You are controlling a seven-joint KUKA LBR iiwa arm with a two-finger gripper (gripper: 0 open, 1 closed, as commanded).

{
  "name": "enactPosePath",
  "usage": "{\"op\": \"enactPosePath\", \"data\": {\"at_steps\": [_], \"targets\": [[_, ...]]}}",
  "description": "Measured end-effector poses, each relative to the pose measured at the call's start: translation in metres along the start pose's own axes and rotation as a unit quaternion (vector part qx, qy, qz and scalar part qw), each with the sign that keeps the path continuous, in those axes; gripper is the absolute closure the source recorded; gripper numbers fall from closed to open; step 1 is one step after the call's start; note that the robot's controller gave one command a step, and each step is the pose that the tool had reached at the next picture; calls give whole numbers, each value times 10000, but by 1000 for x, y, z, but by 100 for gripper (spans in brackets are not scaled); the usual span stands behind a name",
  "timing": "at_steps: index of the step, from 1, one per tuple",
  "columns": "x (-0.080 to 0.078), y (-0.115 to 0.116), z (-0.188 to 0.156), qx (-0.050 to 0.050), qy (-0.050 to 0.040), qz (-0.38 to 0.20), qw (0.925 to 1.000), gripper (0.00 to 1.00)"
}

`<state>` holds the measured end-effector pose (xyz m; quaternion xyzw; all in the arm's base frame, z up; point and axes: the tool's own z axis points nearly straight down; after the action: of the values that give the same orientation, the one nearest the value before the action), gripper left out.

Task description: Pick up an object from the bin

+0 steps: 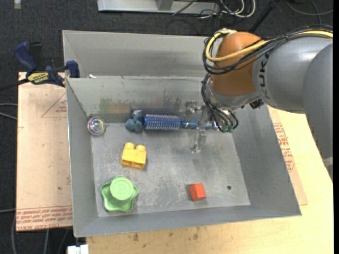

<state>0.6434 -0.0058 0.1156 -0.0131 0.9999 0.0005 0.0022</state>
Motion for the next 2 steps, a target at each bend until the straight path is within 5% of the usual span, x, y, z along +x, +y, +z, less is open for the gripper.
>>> {"op": "enactPosePath", "data": {"at_steps": [1,2], "targets": [[4,-9,42,-8,-45,853,9963,0],[6,23,42,5,-35,251,9997,0]]}}
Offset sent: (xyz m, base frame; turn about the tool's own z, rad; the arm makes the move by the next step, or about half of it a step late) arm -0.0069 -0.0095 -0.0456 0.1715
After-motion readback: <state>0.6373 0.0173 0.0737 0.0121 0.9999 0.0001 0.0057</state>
